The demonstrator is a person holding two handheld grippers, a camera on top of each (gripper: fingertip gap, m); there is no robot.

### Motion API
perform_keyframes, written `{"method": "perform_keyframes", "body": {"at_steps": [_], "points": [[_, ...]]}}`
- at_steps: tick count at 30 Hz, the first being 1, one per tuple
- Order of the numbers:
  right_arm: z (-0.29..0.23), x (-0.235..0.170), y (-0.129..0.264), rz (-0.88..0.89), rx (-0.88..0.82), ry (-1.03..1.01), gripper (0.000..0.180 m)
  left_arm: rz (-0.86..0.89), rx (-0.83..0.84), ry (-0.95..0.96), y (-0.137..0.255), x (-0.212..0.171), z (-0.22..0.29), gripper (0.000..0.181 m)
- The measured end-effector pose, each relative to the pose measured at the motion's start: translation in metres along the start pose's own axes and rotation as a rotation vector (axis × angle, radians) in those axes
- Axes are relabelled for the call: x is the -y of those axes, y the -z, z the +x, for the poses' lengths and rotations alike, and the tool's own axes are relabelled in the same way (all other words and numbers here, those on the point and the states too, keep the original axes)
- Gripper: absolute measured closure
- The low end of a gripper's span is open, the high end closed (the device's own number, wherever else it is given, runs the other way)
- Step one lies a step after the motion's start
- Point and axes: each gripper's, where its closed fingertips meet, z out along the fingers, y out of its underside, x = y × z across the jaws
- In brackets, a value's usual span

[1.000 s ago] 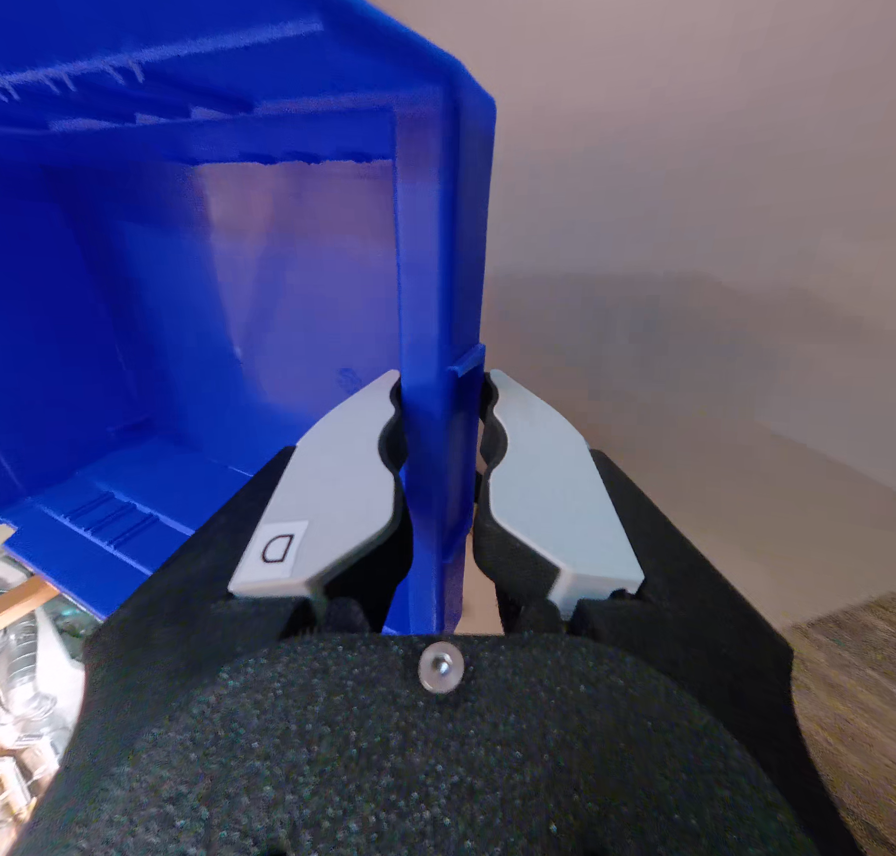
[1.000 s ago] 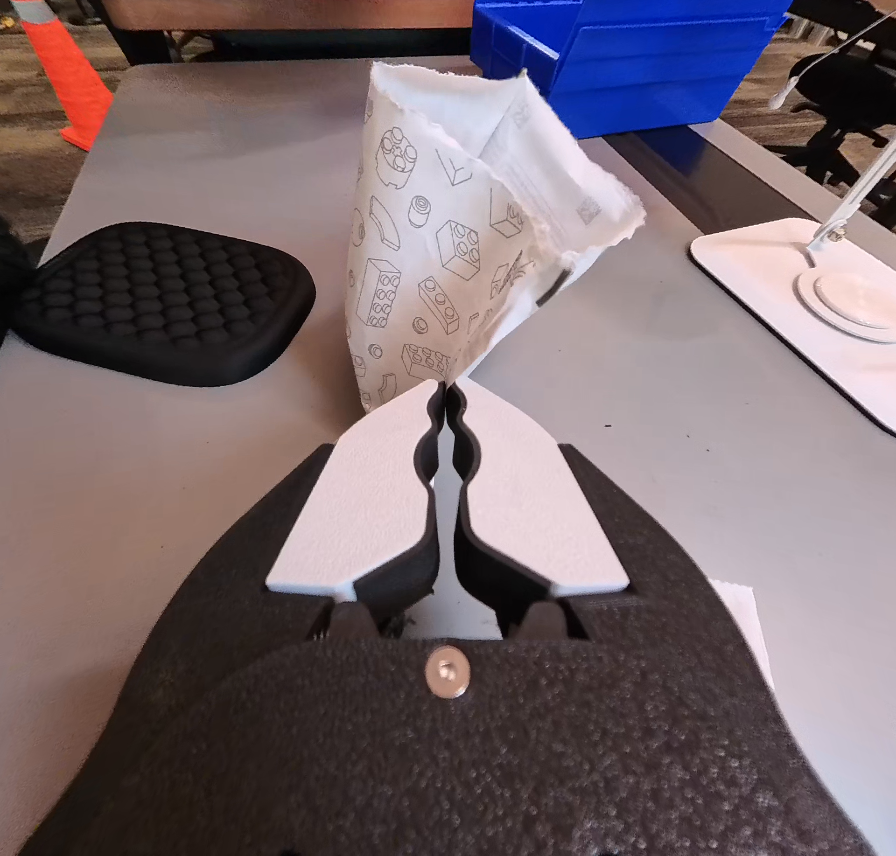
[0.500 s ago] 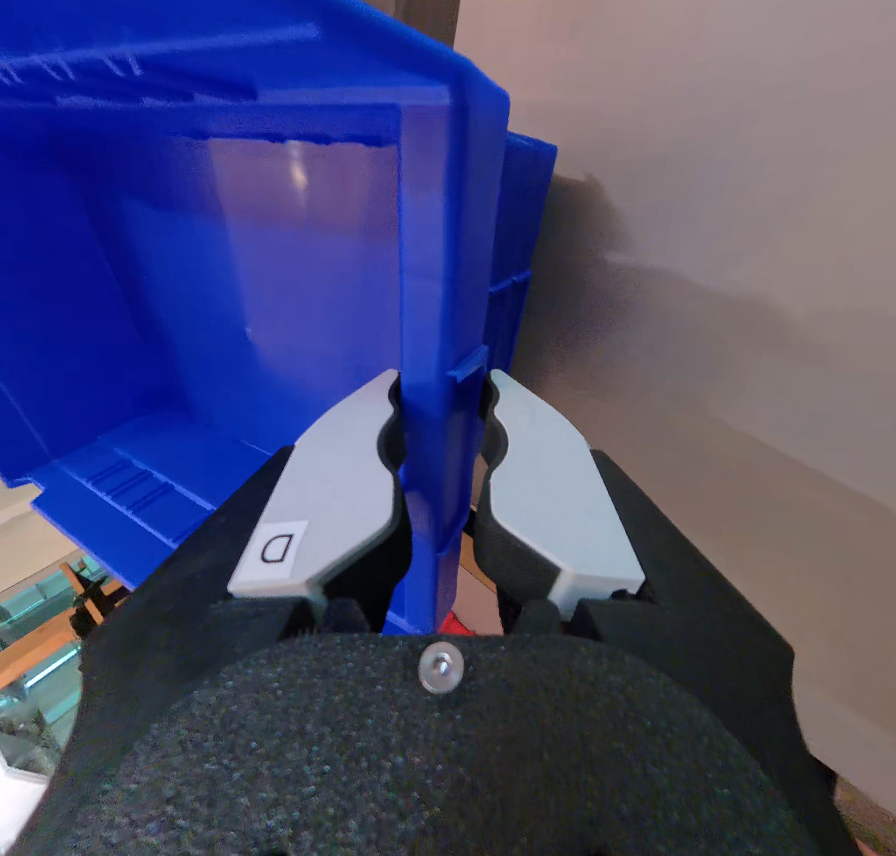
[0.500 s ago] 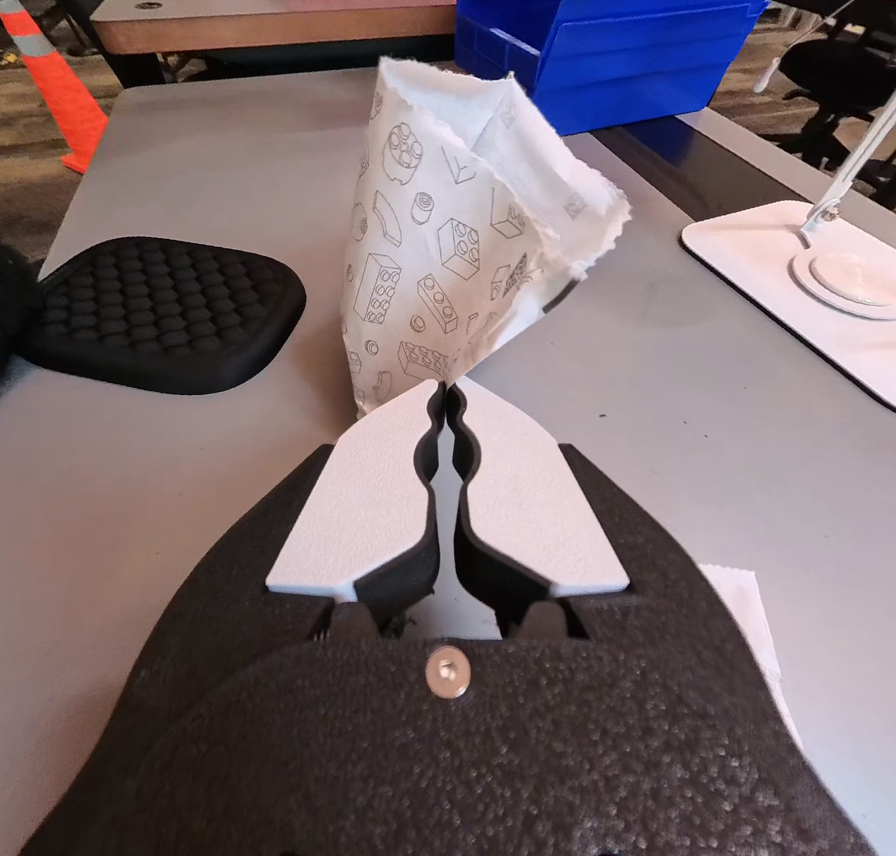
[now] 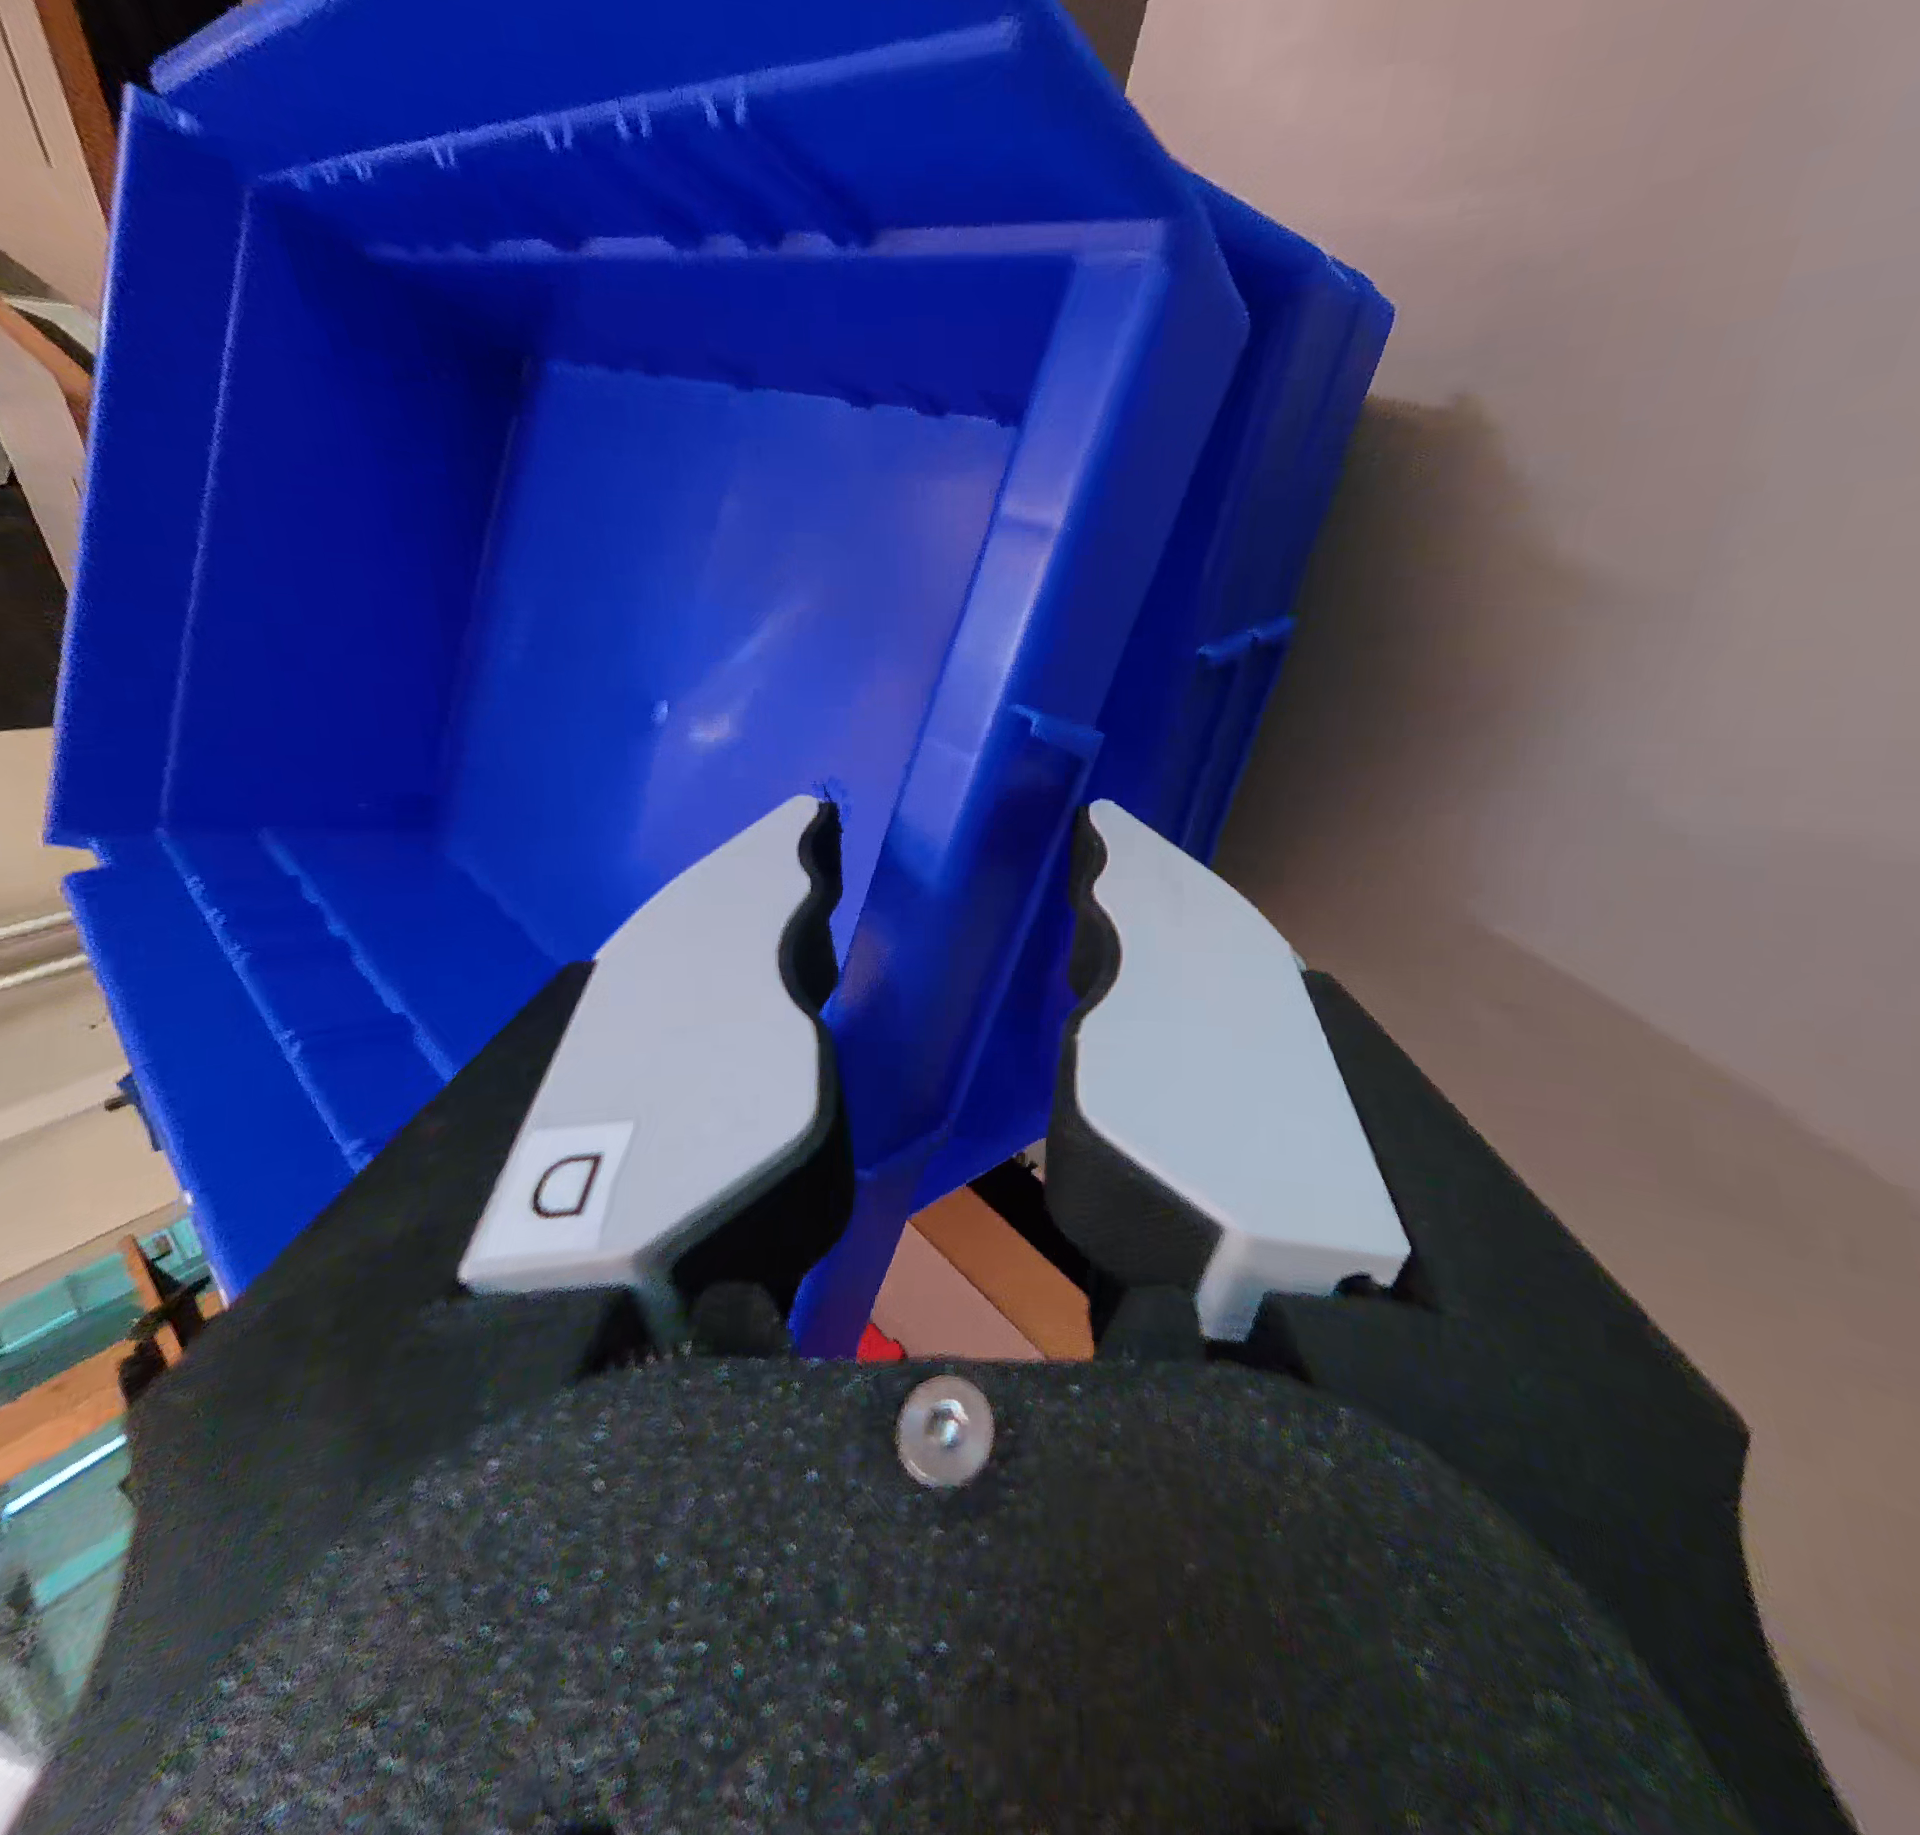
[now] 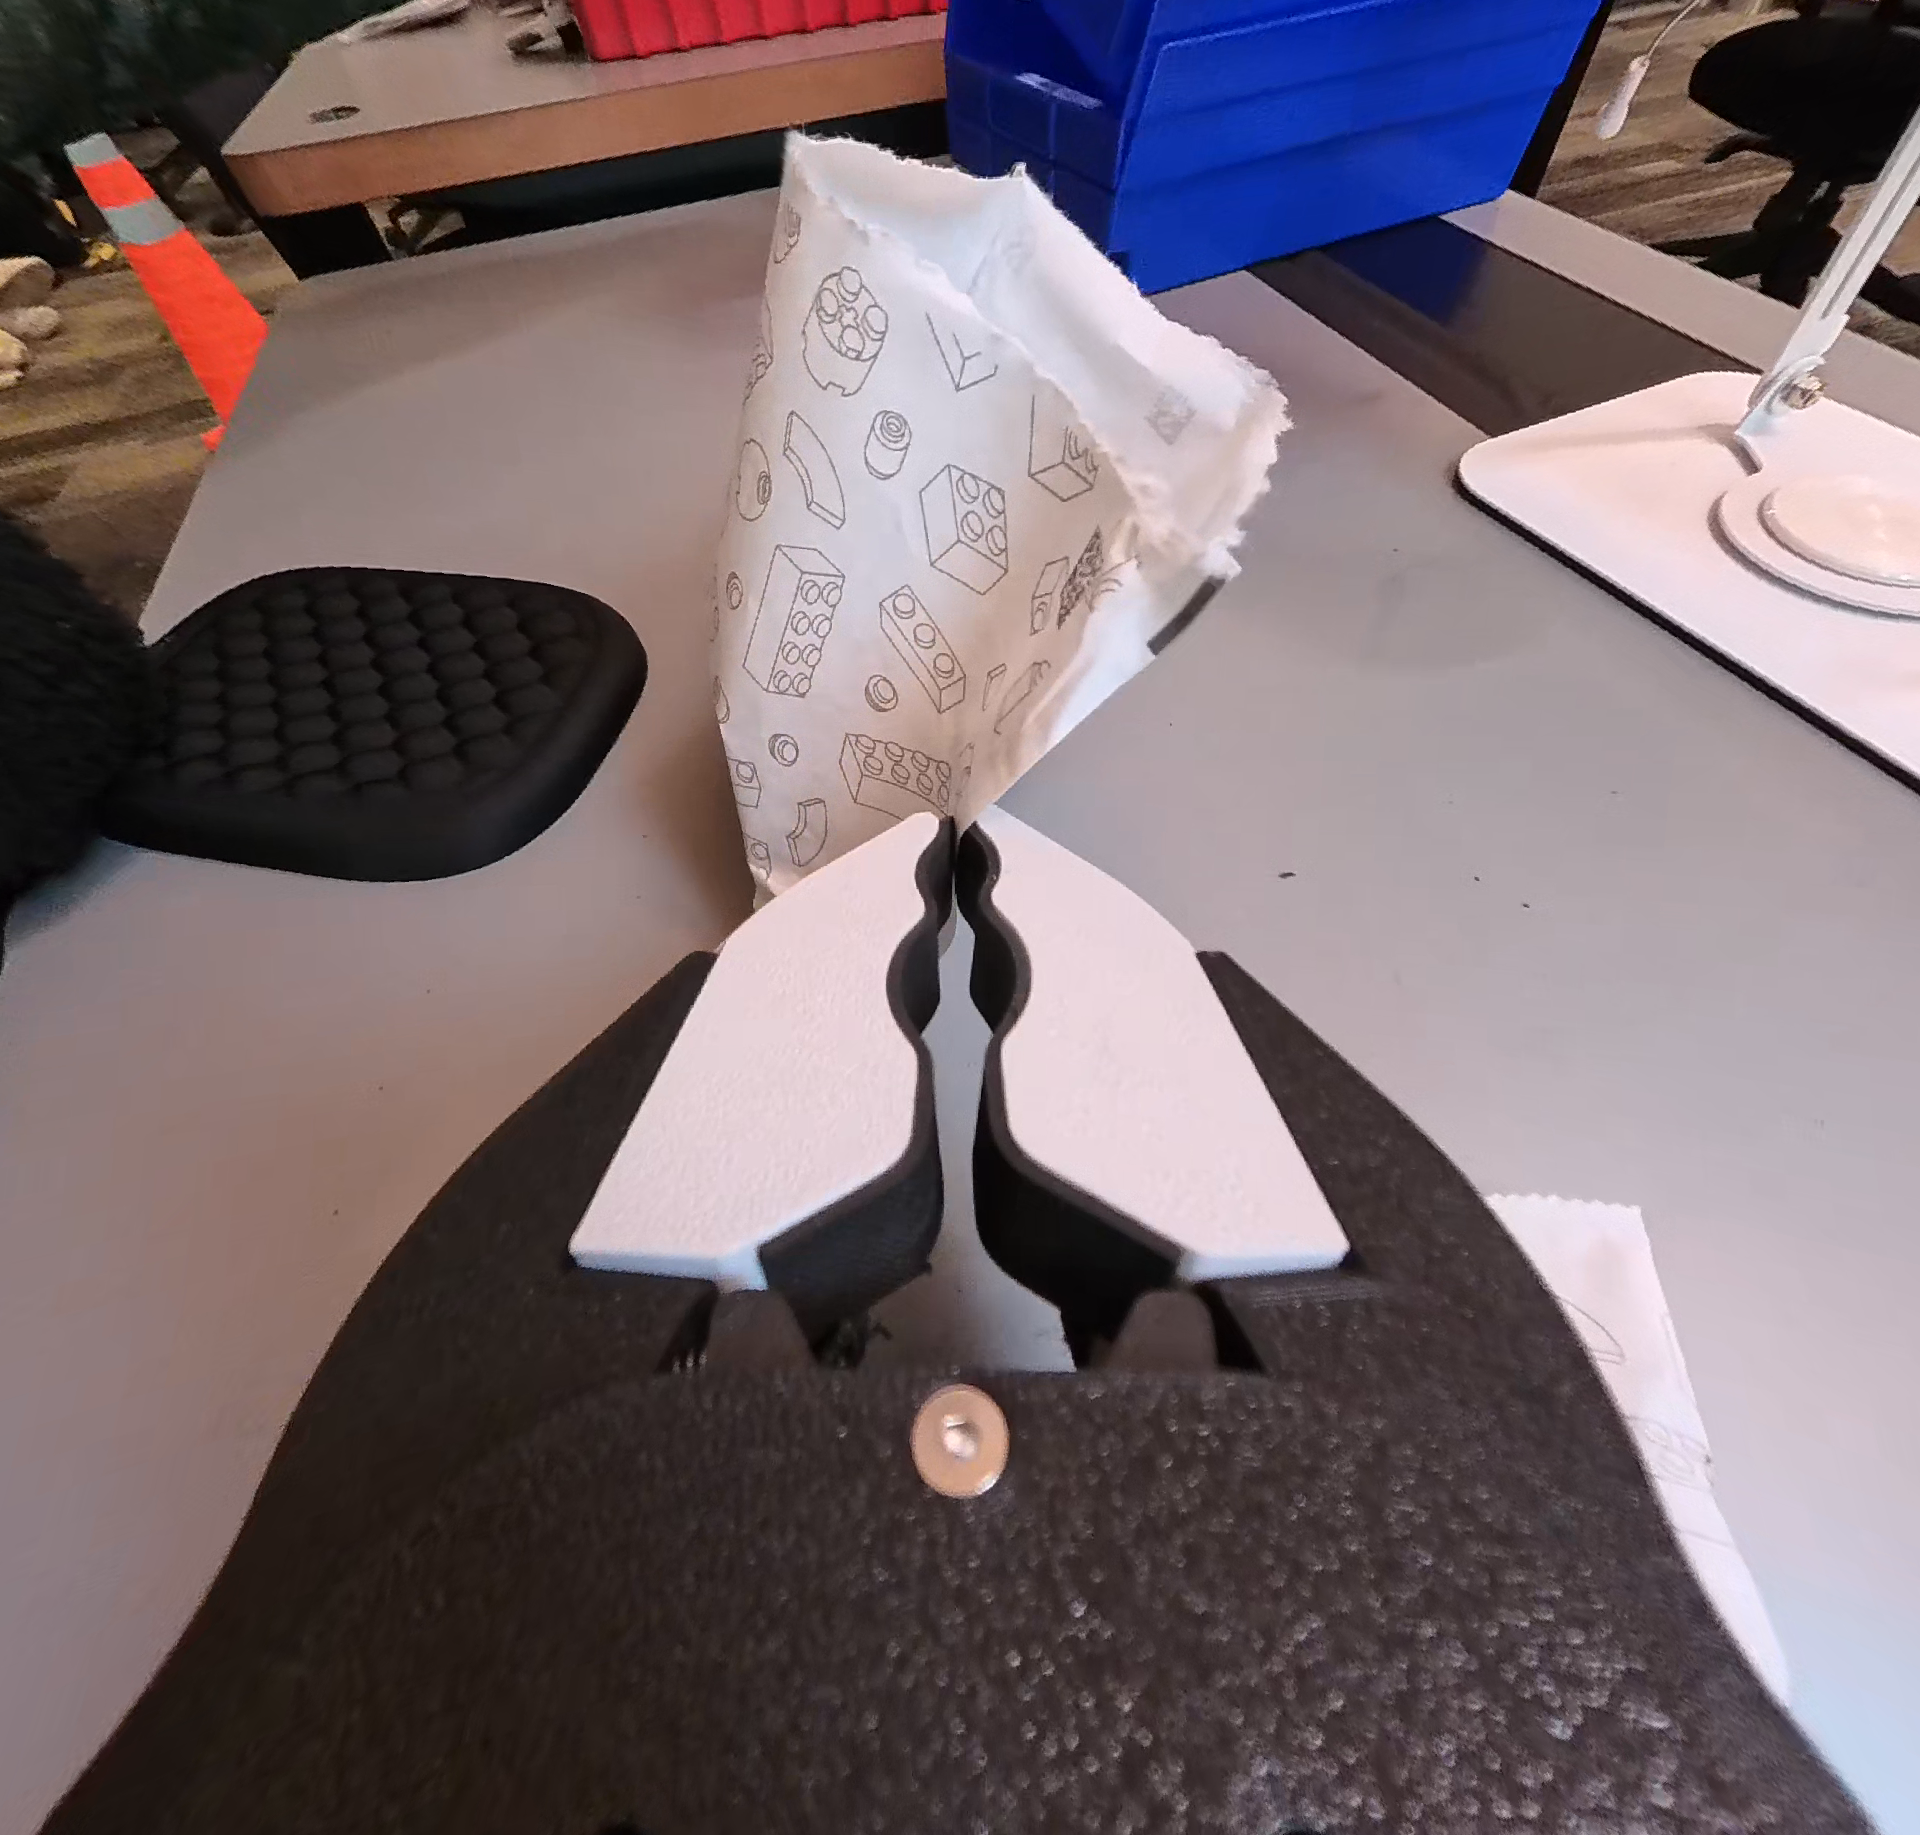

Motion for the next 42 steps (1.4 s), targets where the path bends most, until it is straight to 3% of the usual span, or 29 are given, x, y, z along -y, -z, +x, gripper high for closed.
{"method": "perform_keyframes", "body": {"at_steps": [7,15,20,22,29,35,37,42], "points": [[-0.002,0.000,0.000,-0.002,0.006,0.010,0.180,-0.126,-0.014,-0.041,-0.011,-0.021,0.006,0.145],[-0.003,0.000,0.000,0.004,0.017,0.007,0.180,0.135,-0.064,0.077,0.004,0.009,0.002,0.148],[-0.002,0.000,-0.001,0.011,0.023,0.000,0.180,0.187,-0.109,0.184,-0.012,0.002,0.012,0.145],[-0.002,0.001,-0.001,0.014,0.028,-0.006,0.180,0.169,-0.095,0.212,-0.019,-0.001,0.014,0.135],[-0.004,0.000,-0.001,0.014,0.037,-0.003,0.180,0.193,-0.026,0.267,-0.015,-0.001,0.011,0.126],[-0.006,0.000,-0.001,0.010,0.041,0.009,0.180,0.250,0.063,0.315,0.001,0.007,0.014,0.133],[-0.007,0.001,-0.001,0.012,0.045,0.009,0.180,0.219,0.098,0.309,0.002,0.001,0.014,0.146],[-0.009,0.002,-0.001,0.010,0.049,0.016,0.180,0.151,0.177,0.236,-0.008,-0.004,0.013,0.146]]}}
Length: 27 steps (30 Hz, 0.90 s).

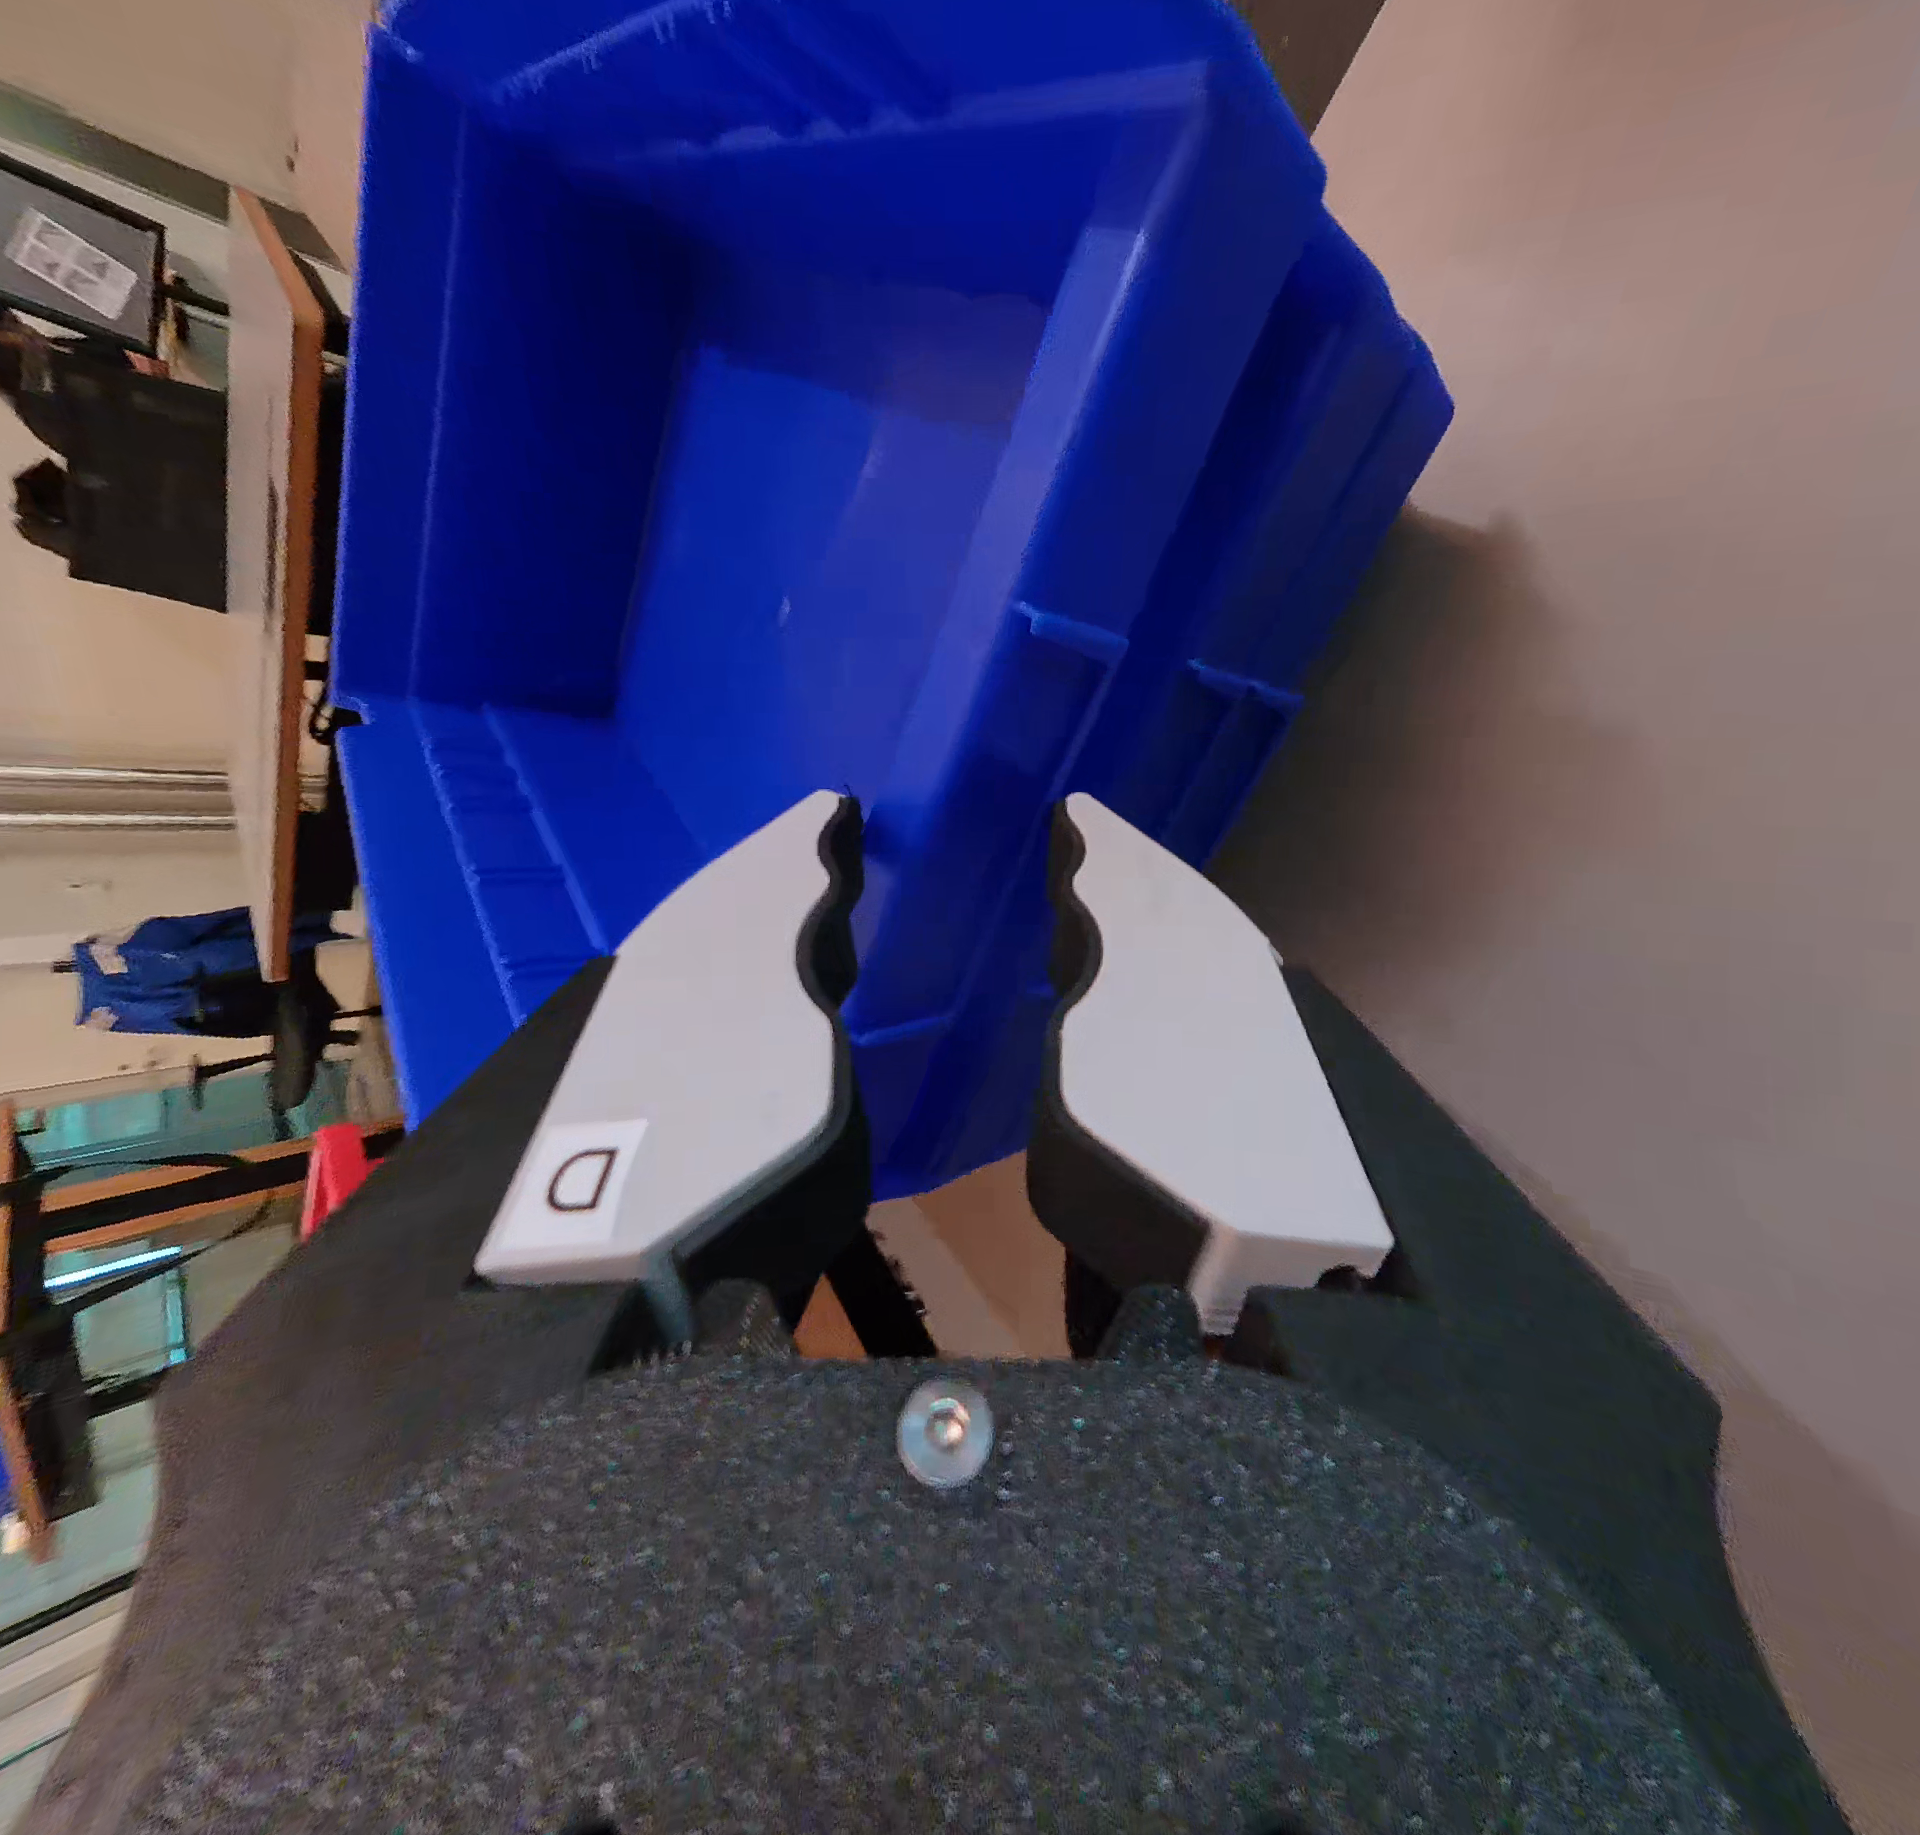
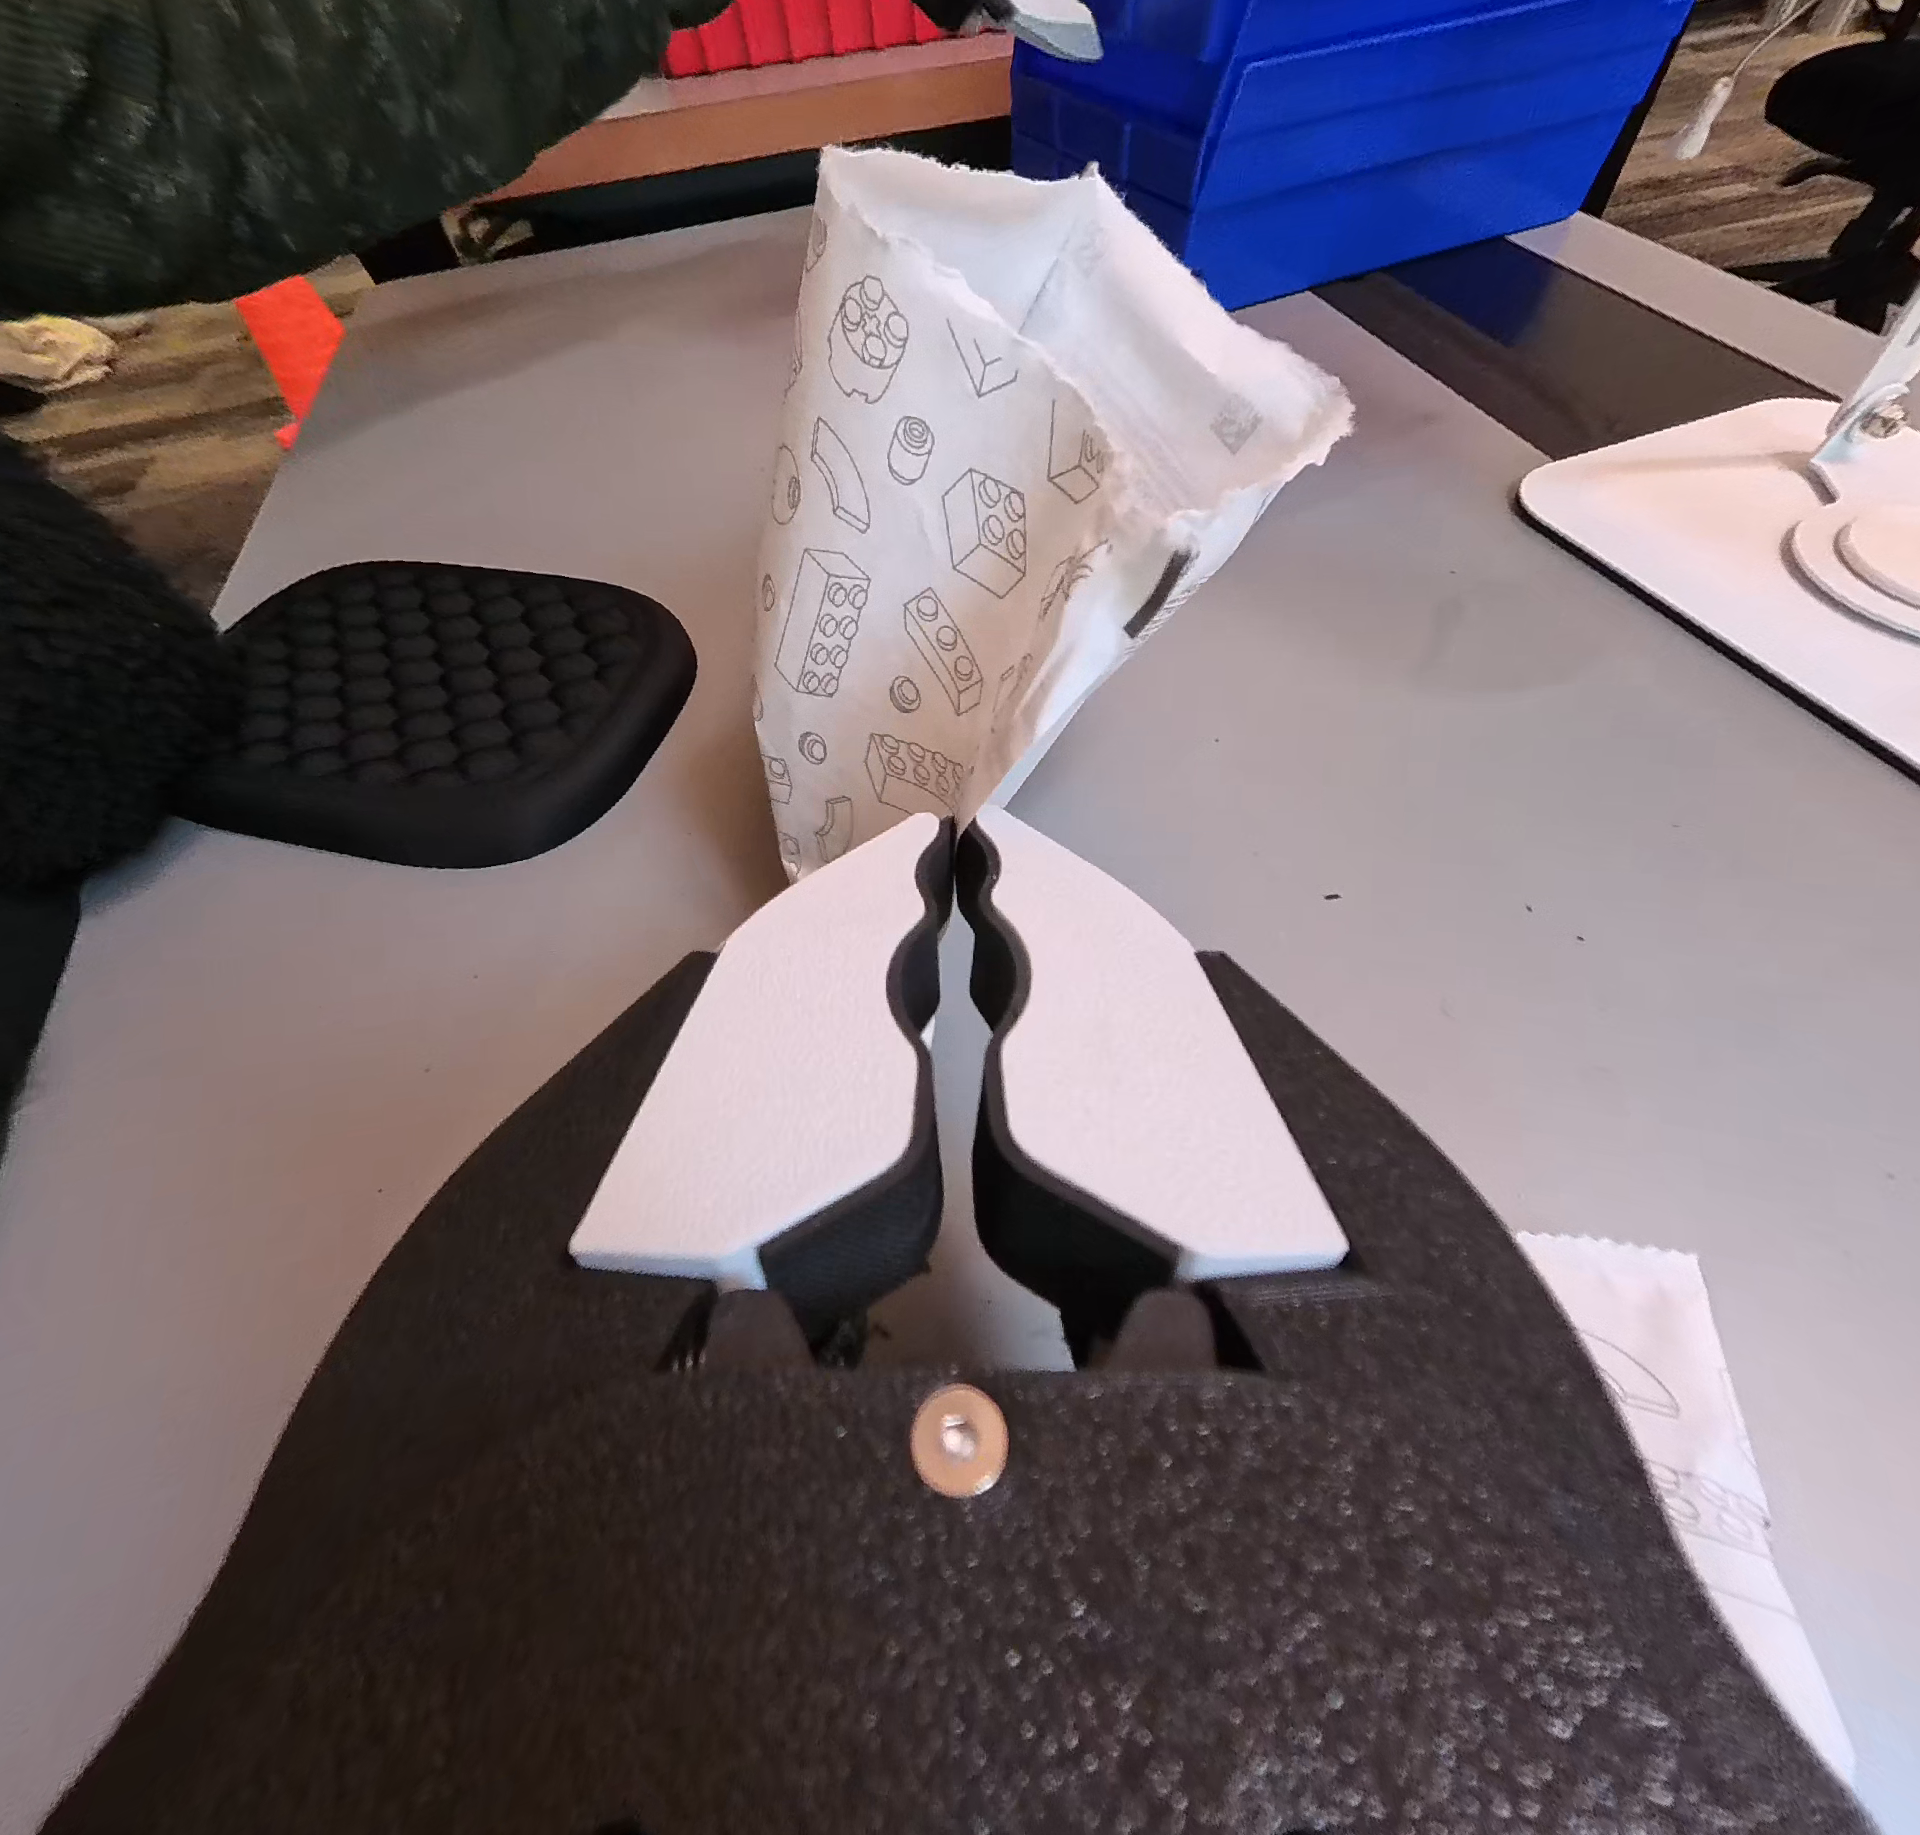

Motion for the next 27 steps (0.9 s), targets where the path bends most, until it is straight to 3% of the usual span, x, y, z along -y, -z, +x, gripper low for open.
{"method": "perform_keyframes", "body": {"at_steps": [6,10,14,21,23,27], "points": [[-0.007,0.002,-0.001,-0.004,0.010,0.026,0.180,-0.011,0.098,-0.015,-0.008,0.000,-0.005,0.146],[-0.011,0.002,-0.001,-0.010,0.014,0.048,0.180,-0.159,0.210,-0.232,-0.009,-0.004,-0.009,0.149],[-0.014,0.002,0.000,-0.017,0.013,0.068,0.180,-0.290,0.440,-0.412,-0.009,-0.008,-0.015,0.150],[-0.015,0.002,0.001,-0.018,0.008,0.076,0.180,-0.221,0.445,-0.221,-0.007,-0.004,-0.013,0.150],[-0.014,0.003,0.002,-0.014,0.007,0.069,0.180,-0.156,0.454,-0.140,-0.002,0.003,-0.012,0.142],[-0.012,0.002,0.002,-0.004,0.009,0.050,0.180,0.088,0.388,0.250,0.023,0.036,0.007,0.147]]}}
